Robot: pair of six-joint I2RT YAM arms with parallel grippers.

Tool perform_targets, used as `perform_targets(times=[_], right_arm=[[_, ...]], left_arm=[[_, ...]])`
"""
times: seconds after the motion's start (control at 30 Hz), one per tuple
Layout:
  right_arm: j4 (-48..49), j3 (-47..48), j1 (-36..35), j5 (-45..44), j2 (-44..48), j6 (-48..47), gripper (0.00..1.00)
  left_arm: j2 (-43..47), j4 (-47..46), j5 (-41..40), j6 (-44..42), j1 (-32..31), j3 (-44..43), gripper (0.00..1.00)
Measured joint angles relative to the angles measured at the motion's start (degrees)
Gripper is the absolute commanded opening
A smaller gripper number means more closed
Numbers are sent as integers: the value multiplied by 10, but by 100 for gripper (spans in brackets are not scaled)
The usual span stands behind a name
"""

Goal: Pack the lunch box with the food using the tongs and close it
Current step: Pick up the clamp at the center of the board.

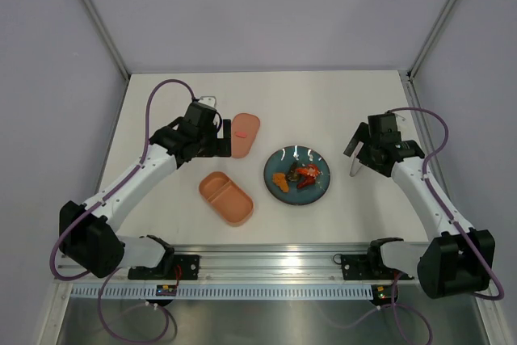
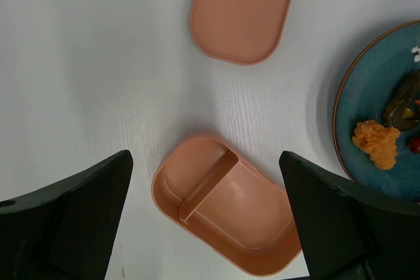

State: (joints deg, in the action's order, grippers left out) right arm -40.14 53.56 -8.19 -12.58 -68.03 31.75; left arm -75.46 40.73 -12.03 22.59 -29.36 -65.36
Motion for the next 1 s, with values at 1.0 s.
perform_targets(times=[1.0], right_arm=[[90,-14,31,7,-200,-18,98]], left_arm=[[6,28,-2,33,0,12,99]])
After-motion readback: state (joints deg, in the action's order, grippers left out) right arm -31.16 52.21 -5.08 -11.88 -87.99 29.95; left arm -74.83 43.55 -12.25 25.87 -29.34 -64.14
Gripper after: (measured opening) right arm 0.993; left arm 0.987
